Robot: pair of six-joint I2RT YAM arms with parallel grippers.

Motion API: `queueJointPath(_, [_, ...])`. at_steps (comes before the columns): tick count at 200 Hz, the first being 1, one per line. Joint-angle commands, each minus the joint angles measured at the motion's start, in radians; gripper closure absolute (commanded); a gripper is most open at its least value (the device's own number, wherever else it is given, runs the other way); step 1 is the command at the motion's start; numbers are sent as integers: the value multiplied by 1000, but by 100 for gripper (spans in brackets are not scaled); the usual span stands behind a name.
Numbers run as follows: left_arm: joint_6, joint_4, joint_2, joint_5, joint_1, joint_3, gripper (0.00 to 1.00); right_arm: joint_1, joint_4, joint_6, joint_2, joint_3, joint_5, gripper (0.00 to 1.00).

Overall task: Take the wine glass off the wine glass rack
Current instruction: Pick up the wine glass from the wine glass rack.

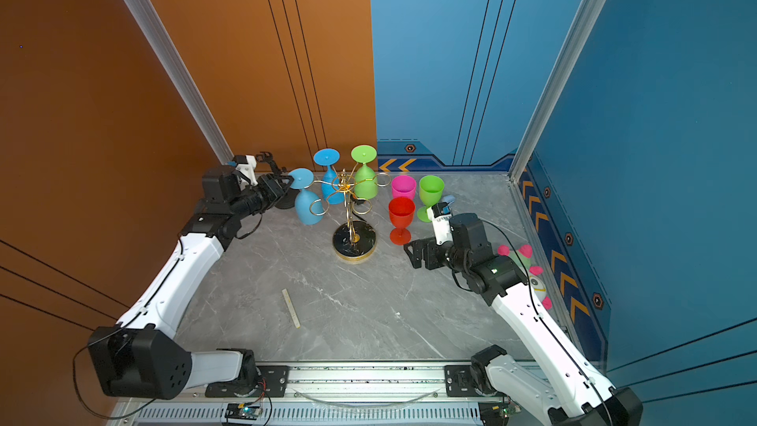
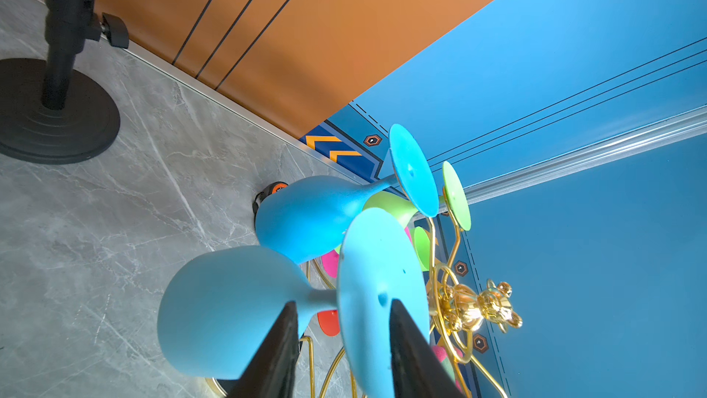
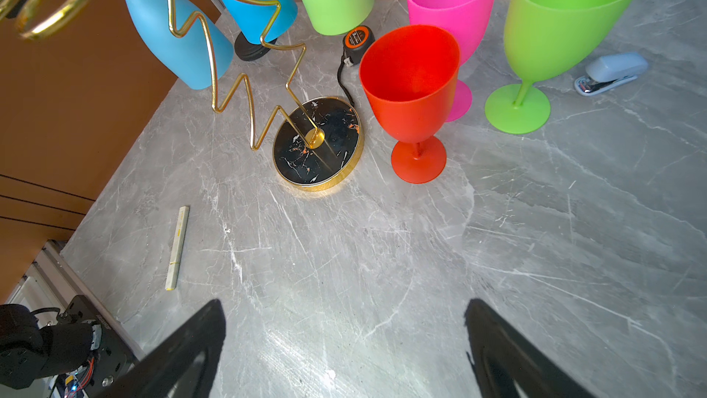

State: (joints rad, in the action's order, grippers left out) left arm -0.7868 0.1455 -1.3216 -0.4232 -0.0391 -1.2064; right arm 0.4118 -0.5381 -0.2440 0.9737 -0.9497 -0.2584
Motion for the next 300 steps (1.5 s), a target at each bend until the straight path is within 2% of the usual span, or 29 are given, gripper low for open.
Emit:
queueJointPath(1, [-6, -13, -7, -35, 9, -29, 64, -5, 17, -15, -21, 15, 2, 2])
queueJointPath(195, [-69, -56, -13, -87, 27, -9, 92, -11, 15, -28, -53, 28, 8, 2])
queueJointPath(300, [-205, -162, -11, -186, 42, 21, 100, -16, 15, -31, -58, 30, 5, 2])
